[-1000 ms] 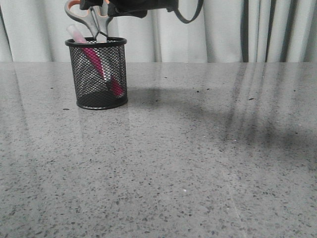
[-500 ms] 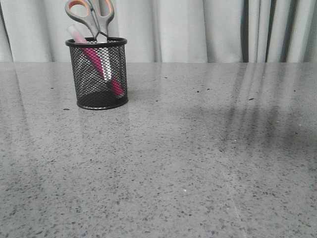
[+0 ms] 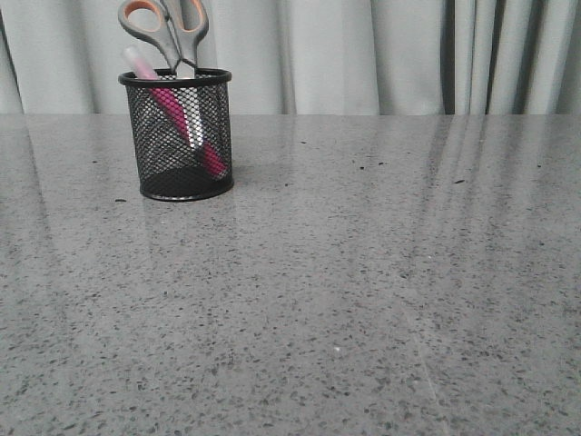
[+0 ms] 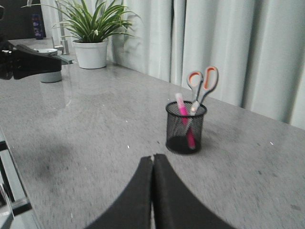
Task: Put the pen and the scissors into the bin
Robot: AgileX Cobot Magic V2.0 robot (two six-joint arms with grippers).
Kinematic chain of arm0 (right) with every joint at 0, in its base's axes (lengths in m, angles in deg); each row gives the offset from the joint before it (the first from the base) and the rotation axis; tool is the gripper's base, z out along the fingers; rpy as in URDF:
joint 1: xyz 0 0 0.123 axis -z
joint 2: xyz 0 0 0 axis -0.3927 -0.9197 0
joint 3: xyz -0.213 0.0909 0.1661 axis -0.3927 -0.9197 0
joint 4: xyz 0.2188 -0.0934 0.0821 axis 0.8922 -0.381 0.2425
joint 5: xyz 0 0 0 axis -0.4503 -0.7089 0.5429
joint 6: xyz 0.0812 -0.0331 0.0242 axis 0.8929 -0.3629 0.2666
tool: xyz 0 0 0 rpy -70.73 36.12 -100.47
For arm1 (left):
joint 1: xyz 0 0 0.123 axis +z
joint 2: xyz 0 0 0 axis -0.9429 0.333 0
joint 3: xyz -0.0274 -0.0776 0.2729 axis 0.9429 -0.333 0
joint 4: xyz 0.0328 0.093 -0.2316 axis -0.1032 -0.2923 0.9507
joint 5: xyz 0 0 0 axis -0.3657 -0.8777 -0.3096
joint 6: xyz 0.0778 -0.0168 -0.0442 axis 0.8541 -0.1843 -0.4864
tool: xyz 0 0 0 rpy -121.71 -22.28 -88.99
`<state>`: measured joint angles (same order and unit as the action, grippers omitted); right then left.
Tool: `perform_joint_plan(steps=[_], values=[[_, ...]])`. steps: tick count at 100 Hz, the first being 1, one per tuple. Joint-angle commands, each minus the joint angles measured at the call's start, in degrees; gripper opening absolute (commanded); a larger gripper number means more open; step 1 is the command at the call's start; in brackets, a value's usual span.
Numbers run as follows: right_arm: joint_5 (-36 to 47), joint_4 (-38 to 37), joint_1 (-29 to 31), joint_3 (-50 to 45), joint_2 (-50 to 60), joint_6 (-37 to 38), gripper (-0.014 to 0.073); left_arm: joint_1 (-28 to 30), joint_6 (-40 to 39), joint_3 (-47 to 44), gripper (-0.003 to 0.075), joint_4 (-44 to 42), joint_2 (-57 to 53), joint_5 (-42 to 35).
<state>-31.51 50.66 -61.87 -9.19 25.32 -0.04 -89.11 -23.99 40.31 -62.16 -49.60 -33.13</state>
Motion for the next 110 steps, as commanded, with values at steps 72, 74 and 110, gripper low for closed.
perform_joint_plan(steps=[72,74,110], values=[[-4.9,-9.8,3.9,-0.3,2.9,6.1,-0.0065,0.4,-0.8,0.6,-0.002,6.0,0.5,-5.7],[-4.9,-9.8,3.9,-0.3,2.9,6.1,-0.0065,0.4,-0.8,0.6,-0.002,6.0,0.5,-5.7],[-4.9,-9.8,3.9,-0.3,2.9,6.1,-0.0065,0.4,-0.5,0.4,-0.002,5.8,0.3,-5.8]])
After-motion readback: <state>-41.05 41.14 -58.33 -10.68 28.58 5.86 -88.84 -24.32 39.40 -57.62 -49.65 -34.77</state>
